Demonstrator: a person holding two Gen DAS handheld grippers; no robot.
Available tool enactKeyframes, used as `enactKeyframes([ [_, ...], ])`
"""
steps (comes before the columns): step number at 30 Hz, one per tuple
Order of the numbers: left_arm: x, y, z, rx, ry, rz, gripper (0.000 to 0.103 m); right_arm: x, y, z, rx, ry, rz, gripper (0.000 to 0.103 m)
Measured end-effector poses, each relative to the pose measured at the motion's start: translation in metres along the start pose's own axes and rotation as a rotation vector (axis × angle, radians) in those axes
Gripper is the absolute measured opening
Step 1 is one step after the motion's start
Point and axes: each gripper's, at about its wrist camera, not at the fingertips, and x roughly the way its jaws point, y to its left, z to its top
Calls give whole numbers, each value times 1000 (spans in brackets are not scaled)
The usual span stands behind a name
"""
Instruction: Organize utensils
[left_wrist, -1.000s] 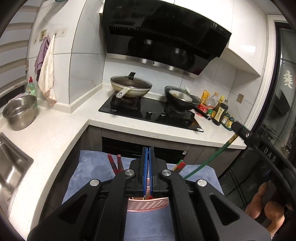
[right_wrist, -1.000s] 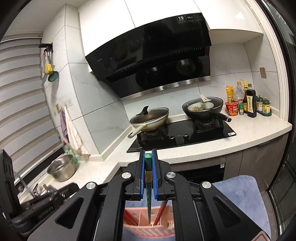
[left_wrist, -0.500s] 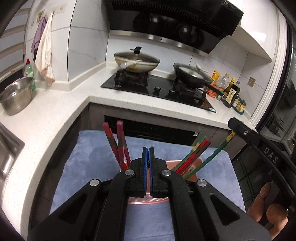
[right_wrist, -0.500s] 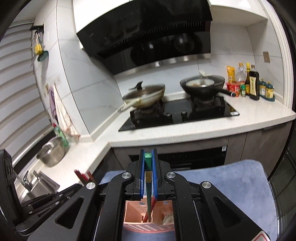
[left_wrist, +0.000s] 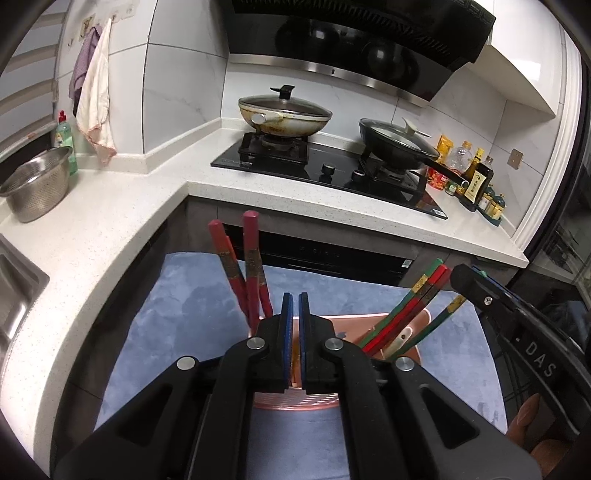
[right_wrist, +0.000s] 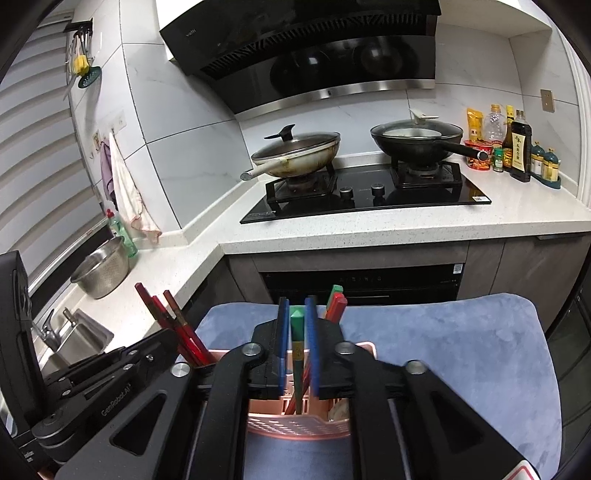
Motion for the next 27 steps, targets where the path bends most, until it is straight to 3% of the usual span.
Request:
enactKeyframes([
  [2, -3, 2, -1, -5, -4, 3, 2, -4, -2, 0, 10, -2, -2, 26],
  [12, -35, 1, -17, 18, -16, 69, 3, -43, 6, -19, -47, -2, -30, 32],
  [14, -42, 1, -23, 19, -4, 71, 3, -50, 6, -27, -57, 8, -37, 37],
  [24, -81, -8, -69, 53, 36, 110, 5, -94, 15, -85, -81, 71, -57, 37],
  [27, -90, -8, -80, 59, 38, 121, 30, -106, 18, -99, -80, 81, -60, 38],
])
